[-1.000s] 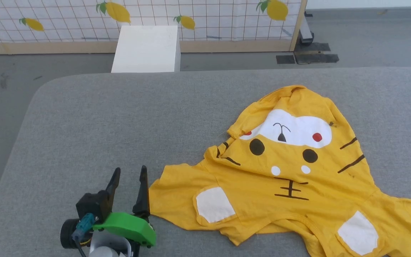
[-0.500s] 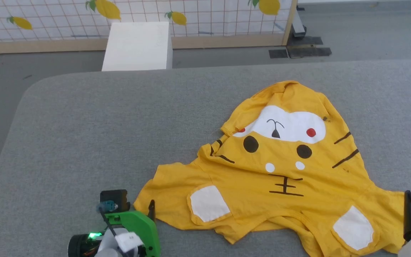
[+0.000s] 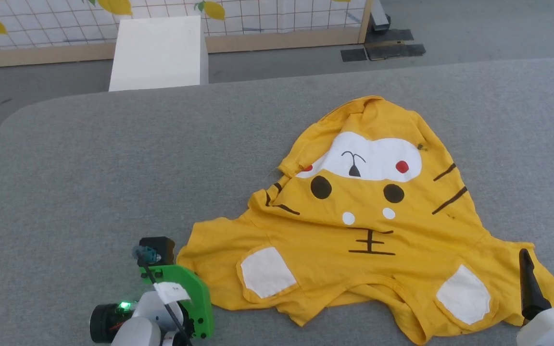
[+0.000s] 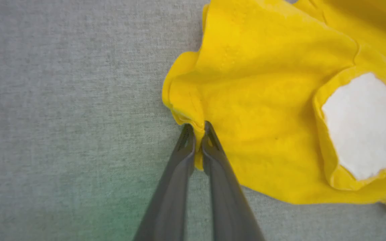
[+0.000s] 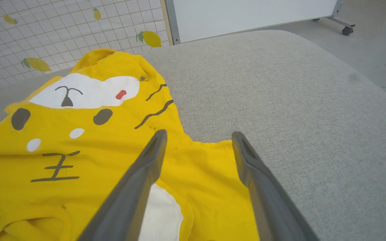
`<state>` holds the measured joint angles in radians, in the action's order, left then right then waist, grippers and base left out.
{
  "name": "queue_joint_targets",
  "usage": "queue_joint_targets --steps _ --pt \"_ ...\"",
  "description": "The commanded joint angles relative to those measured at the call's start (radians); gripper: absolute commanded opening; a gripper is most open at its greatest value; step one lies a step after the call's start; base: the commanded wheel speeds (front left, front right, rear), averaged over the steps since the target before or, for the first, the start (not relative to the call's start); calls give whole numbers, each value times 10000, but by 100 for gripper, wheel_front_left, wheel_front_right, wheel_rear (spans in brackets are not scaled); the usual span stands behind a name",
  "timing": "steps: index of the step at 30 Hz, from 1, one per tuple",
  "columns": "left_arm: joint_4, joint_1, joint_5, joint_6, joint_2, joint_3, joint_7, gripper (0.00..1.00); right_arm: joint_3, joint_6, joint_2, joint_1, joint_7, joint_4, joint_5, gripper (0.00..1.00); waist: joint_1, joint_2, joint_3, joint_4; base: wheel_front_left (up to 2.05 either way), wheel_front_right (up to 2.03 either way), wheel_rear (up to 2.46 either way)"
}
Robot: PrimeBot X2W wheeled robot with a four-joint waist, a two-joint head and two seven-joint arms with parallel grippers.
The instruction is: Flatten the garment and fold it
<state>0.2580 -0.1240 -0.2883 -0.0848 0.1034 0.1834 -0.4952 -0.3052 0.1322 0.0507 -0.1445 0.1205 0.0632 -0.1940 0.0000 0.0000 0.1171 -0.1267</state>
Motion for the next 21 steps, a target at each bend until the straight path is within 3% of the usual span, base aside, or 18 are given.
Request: queue_joint_targets --steps 1,8,13,21 --pt "19 191 -68 -65 27 -34 202 0 28 -15 -5 -47 75 75 -48 100 0 0 13 -17 0 0 0" --pt "-661 309 0 -590 389 -838 1692 0 -582 -15 -5 -495 2113 -135 -91 100 0 0 -47 101 0 0 0" --pt "-776 533 -109 -727 476 -1085 1973 0 -1107 -15 -5 -608 3357 -334 -299 100 0 0 -12 183 0 0 0" --pt "-941 602 -220 -773 471 -1093 2049 0 -1167 -15 -5 376 4163 -1739 43 100 0 0 363 223 0 0 0"
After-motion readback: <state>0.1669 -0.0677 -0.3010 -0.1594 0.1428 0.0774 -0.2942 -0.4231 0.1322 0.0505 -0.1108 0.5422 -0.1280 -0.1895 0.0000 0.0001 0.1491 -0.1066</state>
